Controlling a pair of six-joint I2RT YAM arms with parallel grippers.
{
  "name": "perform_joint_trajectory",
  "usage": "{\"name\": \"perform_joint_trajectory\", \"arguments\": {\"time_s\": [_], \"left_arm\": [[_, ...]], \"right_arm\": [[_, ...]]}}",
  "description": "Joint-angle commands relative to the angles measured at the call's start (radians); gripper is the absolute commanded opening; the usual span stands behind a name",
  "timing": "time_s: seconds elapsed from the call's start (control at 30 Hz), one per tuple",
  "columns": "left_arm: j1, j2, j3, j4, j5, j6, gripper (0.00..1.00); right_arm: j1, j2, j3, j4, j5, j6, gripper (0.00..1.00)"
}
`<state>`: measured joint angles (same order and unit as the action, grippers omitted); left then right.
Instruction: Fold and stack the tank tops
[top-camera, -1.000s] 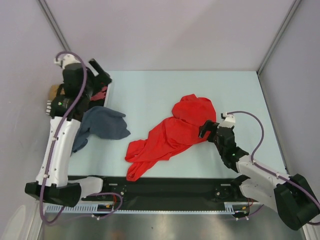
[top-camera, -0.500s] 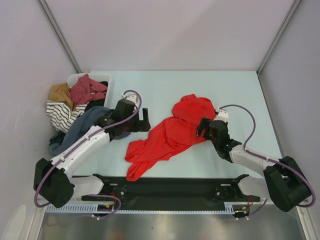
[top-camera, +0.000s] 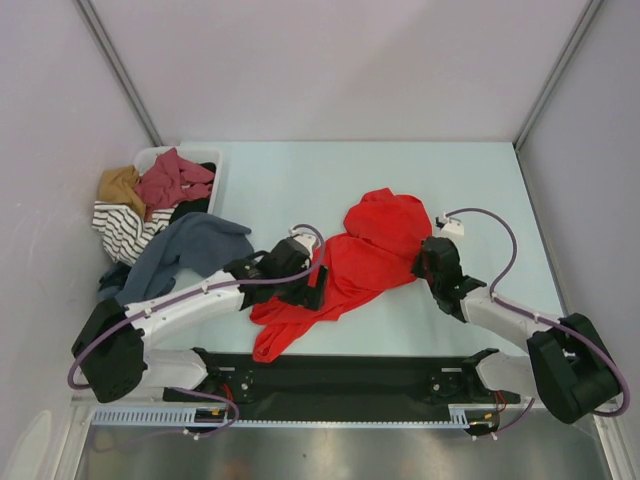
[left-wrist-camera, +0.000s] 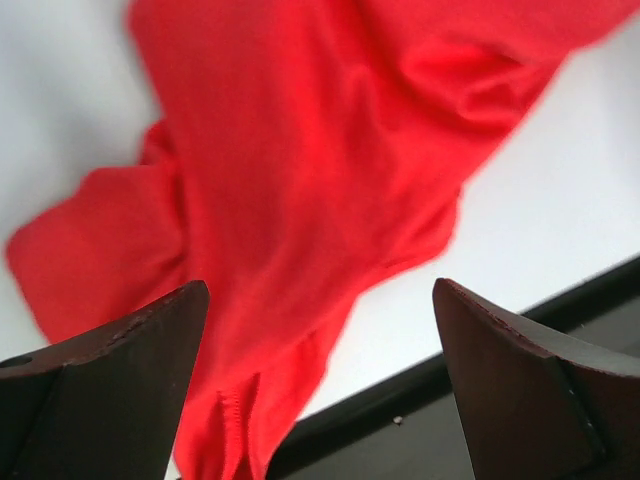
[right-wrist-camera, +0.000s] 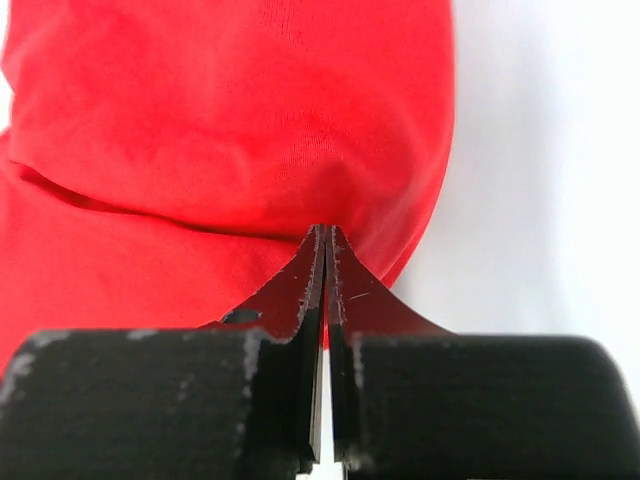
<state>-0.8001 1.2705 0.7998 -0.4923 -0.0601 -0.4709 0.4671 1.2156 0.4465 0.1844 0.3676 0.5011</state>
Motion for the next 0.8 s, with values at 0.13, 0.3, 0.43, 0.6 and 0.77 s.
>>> {"name": "perform_joint_trajectory", "arguments": {"time_s": [0.13,0.3,0.43,0.6,0.77], "left_arm": [[-0.166,0.039,0.108,0.015,-0.049,-0.038,1.00],[-0.224,0.153,0.173,-0.006,-0.081,-0.014,0.94],[-0.258,0.236,0.199,0.012,-0.057,0.003,0.78],[-0.280,0.361,0.257,0.011,-0.060,0.006,0.69],[-0.277,0.458,0.311,-0.031,-0.151,-0.008,0.39]], "right_arm": [[-0.005,-0.123,-0.032,0.029,0.056,0.008,0.00],[-0.007,-0.119,-0.025,0.018,0.060,0.008,0.16],[-0.008,-0.120,-0.028,0.021,0.038,0.002,0.64],[-0.012,-0.116,-0.028,0.027,0.024,0.005,0.64],[-0.013,-0.119,-0.028,0.024,0.017,0.005,0.64]]}}
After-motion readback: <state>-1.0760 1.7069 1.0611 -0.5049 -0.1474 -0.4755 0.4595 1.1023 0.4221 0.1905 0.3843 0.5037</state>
